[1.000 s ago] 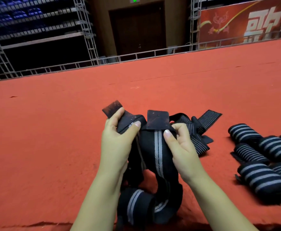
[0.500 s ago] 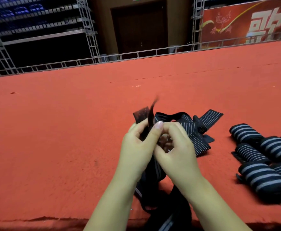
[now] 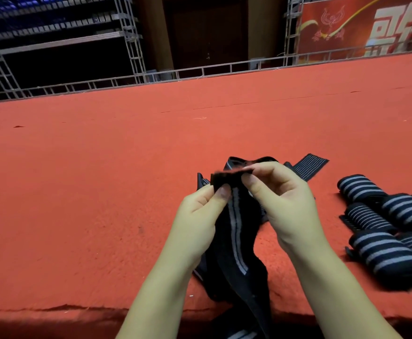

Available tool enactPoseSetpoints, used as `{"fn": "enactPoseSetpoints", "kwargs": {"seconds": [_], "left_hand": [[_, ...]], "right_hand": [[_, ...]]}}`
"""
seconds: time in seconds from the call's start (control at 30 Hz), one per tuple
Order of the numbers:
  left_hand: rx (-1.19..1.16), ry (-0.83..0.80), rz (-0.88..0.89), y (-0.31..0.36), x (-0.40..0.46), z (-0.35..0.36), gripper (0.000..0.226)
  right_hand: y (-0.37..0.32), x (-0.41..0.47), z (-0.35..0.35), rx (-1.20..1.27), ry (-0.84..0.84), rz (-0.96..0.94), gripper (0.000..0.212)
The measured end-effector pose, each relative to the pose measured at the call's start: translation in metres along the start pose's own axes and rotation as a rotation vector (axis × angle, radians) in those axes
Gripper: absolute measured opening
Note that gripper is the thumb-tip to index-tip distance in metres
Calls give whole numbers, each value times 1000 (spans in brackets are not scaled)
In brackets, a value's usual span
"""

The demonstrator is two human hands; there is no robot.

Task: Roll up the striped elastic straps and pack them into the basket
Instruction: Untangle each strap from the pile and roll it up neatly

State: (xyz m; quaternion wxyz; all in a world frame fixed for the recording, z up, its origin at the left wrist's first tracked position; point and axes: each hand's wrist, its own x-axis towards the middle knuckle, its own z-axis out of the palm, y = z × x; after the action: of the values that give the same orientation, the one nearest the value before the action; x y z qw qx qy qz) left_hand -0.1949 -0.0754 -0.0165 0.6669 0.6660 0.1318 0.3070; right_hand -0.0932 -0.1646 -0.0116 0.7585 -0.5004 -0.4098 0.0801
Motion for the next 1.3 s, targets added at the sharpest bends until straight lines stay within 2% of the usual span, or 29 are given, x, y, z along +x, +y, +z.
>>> {"fn": "enactPoseSetpoints", "kwargs": {"seconds": [0.1,0.2,0.33,0.47,0.5,0.57,0.63,0.87,0.97,1.07,1.23,1.3], "left_hand": [[-16,-10,-8,-1,-2,-3,30],[-16,0,-9,-5,-5,-4,34],[-16,185,16,-13,-2,-15,22],[-167,190,-8,-13,-4,-18,52],[-165,194,-6,-13,-5,-16,53],[-160,188,-4,-10,-7,-12,39],[-151,176,7,-9,-10,-7,23],[-32,107,77,-6,-21,1,18],[-14,50,95,-8,-24,-3,18],[28,35,114,-10,-26,-6,27],[50,33,113,-8,-27,-9,28],[47,19,99,-7,-29,-8,28]], "right_hand": [[2,-4,2,-6,-14,-8,13],[5,-9,4,57,18,8,5],[8,-9,-4,218,160,108,3],[9,-12,-4,183,169,211,15],[8,-14,-1,207,153,240,17],[8,-18,4,273,85,289,11],[6,-21,7,281,68,307,21],[2,-27,13,197,75,180,5],[3,-29,13,157,85,130,15],[6,-32,11,123,71,101,13],[1,-34,9,72,52,88,21],[-1,-33,8,68,51,110,16]]}}
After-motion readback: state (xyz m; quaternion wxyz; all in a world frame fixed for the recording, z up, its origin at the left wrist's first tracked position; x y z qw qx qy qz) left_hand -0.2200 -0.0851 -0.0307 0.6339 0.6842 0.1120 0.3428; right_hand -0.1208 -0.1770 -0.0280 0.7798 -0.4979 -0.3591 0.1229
